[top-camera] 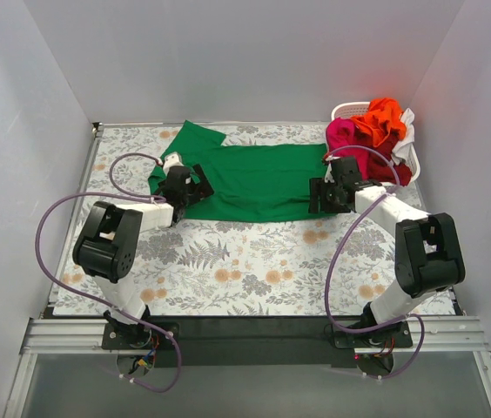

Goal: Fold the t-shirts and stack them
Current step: Fold the tshirt

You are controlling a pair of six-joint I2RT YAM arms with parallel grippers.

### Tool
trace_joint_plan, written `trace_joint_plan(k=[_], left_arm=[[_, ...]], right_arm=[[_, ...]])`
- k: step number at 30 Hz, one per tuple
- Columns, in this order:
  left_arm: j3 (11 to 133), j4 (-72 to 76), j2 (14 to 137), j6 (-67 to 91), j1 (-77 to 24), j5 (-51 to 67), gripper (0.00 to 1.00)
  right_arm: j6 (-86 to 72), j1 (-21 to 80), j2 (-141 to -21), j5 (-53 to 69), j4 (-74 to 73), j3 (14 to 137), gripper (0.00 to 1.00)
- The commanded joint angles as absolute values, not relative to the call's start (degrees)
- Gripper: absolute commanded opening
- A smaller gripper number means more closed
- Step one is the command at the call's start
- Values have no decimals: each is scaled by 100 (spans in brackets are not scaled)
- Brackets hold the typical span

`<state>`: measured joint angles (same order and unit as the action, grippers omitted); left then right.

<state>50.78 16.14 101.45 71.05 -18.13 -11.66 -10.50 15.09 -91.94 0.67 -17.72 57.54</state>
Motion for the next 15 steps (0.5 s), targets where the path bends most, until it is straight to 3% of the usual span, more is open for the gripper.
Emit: trace_joint_plan(k=[1,15], left_arm=[[4878,1775,10020,7383,-1793,-1151,86],[4333,1635,9817,7497,-1802,-1406,86]], right_arm=[[-1099,1512,-9140,106,-1179,5660,63],[-1072,1547,-9210,211,-923,5677,61]])
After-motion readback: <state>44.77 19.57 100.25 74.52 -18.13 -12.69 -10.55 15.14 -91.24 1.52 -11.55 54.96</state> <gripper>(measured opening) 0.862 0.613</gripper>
